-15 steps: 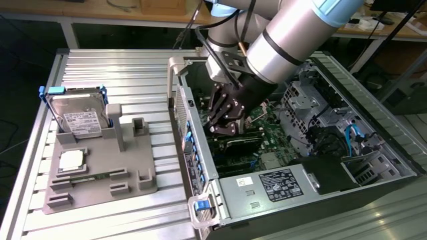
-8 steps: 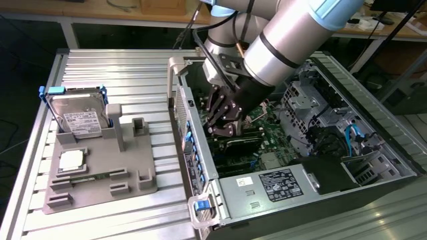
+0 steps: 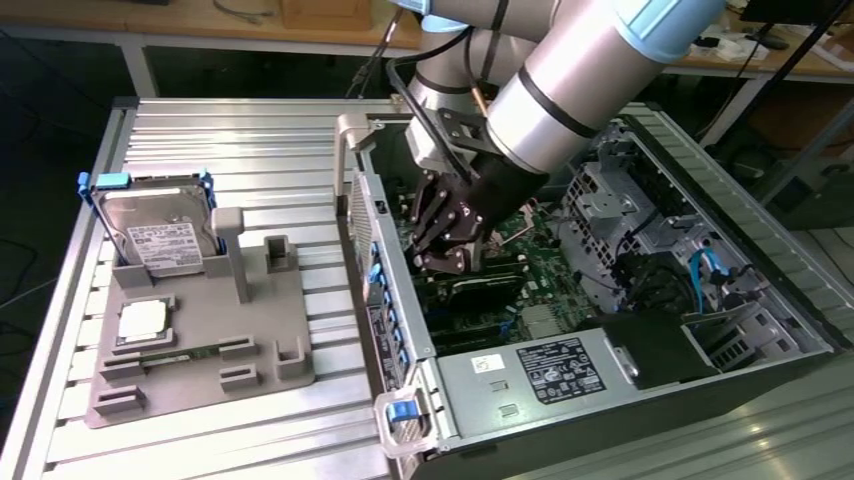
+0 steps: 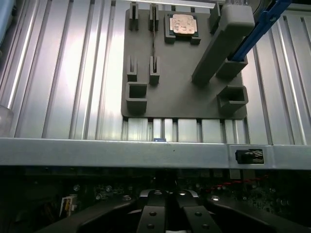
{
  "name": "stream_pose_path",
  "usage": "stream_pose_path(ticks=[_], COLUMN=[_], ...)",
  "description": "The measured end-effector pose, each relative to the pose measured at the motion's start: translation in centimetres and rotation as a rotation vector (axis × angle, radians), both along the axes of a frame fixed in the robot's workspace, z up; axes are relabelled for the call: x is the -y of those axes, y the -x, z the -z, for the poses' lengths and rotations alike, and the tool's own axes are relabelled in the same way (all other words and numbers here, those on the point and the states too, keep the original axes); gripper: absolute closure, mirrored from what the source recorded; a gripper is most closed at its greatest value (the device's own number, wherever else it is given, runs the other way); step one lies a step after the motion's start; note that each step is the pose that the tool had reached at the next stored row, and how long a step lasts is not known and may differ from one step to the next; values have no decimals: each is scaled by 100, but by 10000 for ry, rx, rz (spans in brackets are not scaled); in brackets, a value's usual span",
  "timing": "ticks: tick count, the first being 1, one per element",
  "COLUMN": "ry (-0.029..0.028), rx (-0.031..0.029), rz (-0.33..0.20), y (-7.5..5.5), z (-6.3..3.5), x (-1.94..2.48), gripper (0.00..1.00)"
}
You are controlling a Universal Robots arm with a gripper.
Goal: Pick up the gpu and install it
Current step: 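Press down on the gpu until it lock into place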
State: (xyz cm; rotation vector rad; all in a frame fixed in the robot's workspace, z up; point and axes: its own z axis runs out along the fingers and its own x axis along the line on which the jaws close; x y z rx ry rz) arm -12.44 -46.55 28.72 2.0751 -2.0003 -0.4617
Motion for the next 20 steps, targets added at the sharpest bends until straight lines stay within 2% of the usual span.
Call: stream_pose_path(ticks=[3, 4, 6, 7, 20], ry=[-32, -108, -62, -50, -52], rx=[-21, -24, -106, -117, -118], rz=[-8, 1, -3, -3, -2], y=[-74, -122, -178, -189, -195], z=[17, 51, 40, 36, 46], x=[6, 3, 4, 3, -5], gripper=[89, 89, 89, 89, 89])
